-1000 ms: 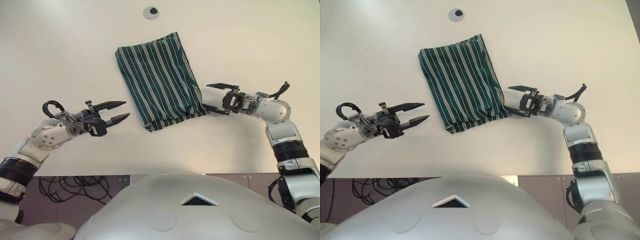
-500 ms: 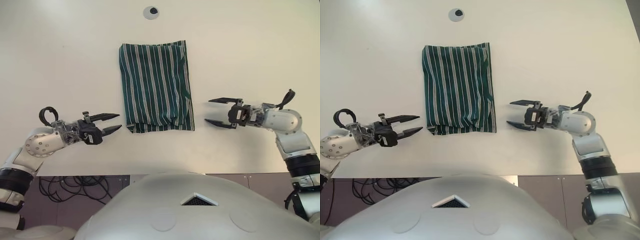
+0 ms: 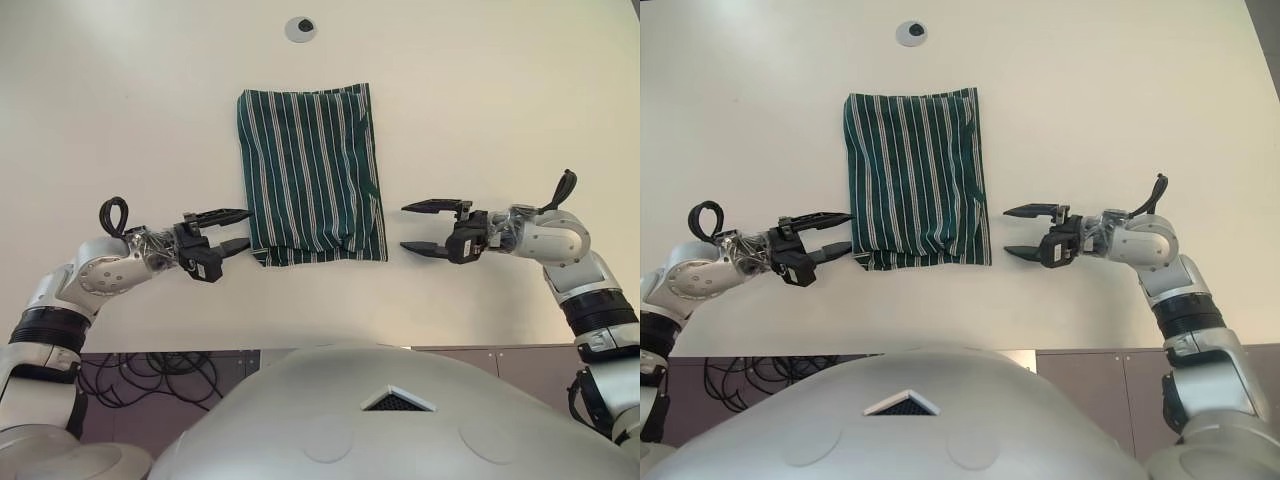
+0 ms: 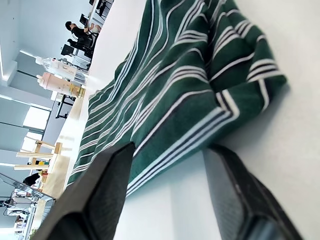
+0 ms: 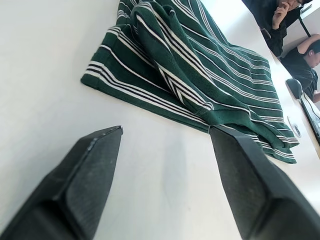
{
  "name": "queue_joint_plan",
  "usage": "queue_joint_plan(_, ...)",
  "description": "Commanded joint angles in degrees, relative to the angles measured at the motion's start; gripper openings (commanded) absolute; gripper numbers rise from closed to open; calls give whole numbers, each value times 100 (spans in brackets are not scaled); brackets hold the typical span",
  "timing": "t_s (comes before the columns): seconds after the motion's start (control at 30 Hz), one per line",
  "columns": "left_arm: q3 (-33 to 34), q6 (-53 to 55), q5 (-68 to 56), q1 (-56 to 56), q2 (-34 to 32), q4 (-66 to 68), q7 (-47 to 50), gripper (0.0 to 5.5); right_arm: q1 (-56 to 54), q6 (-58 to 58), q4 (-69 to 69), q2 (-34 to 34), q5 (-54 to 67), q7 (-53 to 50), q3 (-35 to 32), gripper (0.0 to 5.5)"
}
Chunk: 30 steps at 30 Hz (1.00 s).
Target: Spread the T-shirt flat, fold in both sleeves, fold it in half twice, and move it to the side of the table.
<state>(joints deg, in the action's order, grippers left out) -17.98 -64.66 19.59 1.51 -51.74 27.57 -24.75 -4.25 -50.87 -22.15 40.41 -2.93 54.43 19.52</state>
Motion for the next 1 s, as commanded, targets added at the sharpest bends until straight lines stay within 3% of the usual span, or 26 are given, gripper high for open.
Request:
queue_joint_plan(0.03,-312,90,143,184,51,67,-308,265,-68,28,-266,-256,-431,13,382,322)
queue_joint_plan(0.23,-471,190,117,357,60,-202,-372,265,-267,-28,-444,-512,-498,-1,781,322)
queue_joint_plan(0.43,-536,438,86,332,8,-433,-530,145,-368,-42,-501,-636,-496,-101,1041,179)
queue_joint_plan(0.73,-556,692,-11,318,25,-602,-817,25,-399,-26,-450,-632,-418,-150,1133,1)
queue_joint_plan(1.0,-588,953,-947,486,-16,-895,-1249,8,-88,983,329,-530,1066,524,971,0)
